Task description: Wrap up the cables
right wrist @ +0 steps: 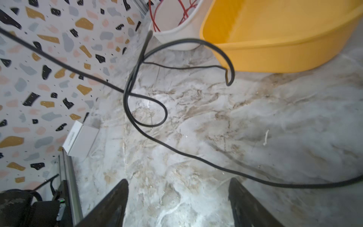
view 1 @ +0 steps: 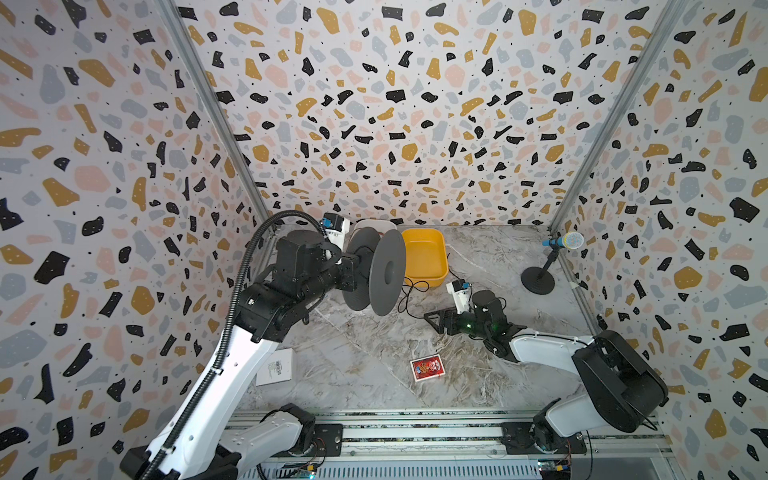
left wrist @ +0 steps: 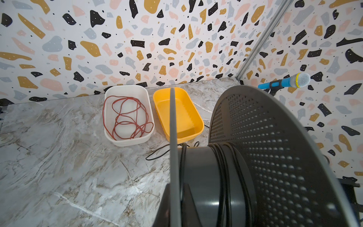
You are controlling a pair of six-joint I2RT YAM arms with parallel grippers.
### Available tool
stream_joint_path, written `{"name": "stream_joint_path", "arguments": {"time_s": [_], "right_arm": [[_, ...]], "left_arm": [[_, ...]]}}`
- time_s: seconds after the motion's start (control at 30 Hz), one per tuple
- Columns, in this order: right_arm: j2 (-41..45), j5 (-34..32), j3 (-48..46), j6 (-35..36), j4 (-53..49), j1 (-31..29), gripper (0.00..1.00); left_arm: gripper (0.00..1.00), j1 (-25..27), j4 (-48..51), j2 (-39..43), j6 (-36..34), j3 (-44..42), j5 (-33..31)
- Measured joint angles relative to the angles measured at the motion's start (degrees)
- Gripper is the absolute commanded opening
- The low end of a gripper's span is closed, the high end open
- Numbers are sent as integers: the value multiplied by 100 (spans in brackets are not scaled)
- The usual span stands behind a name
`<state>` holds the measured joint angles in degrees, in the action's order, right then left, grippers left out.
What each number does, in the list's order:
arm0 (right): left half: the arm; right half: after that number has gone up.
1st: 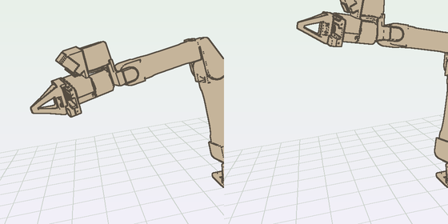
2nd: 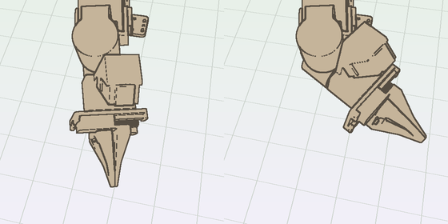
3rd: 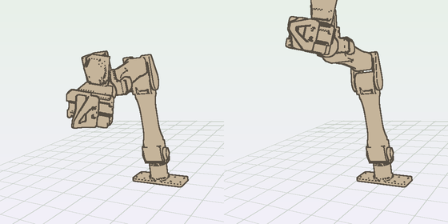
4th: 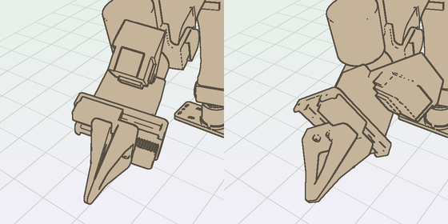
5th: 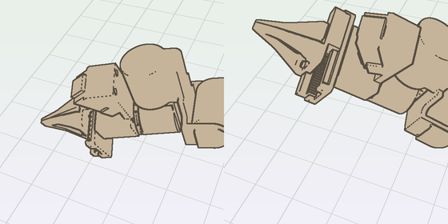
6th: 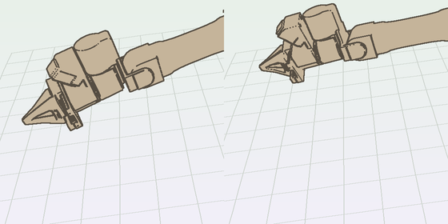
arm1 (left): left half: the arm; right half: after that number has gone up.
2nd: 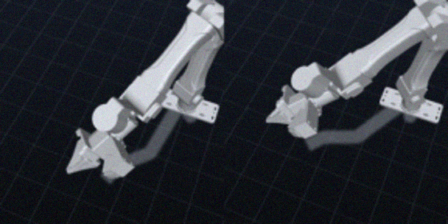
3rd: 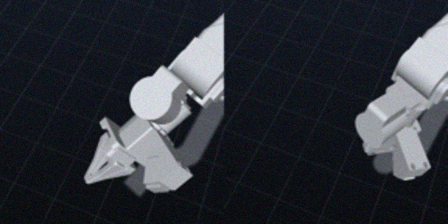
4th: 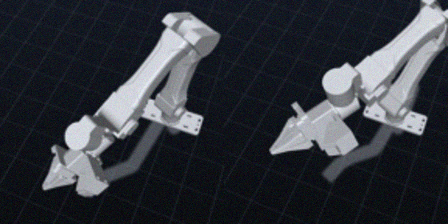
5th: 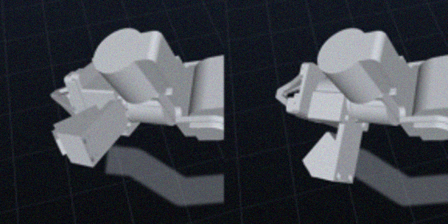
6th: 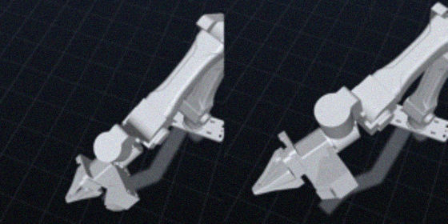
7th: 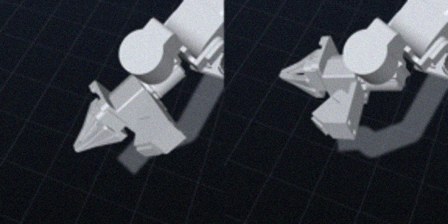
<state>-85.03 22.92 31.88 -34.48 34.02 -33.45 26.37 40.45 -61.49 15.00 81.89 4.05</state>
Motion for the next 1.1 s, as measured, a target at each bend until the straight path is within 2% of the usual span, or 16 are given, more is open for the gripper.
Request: {"name": "stream_joint_path", "arguments": {"time_s": [0.17, 0.3, 0.37, 0.53, 0.8, 1.1], "right_arm": [[-411, 92, 140, -656, 802, -199, 77], [-688, -179, 459, -577, 732, -750, 74], [-684, -470, 522, -358, 656, -1047, 72], [-686, -1386, 726, 422, 179, -1508, 60], [-437, -1886, 723, 1353, -354, -1478, 70], [-258, -2013, 573, 2356, -442, -1480, 65]], "left_arm": [[0, 0, 2, 170, -2, -2, -9], [0, 0, 63, 214, -9, 42, -50], [0, 0, 74, 214, -11, 79, -55], [0, 0, 177, 208, -37, 256, -50], [0, 0, 192, 299, -44, 258, -48], [0, 0, 195, 264, -39, 258, -7]]}}
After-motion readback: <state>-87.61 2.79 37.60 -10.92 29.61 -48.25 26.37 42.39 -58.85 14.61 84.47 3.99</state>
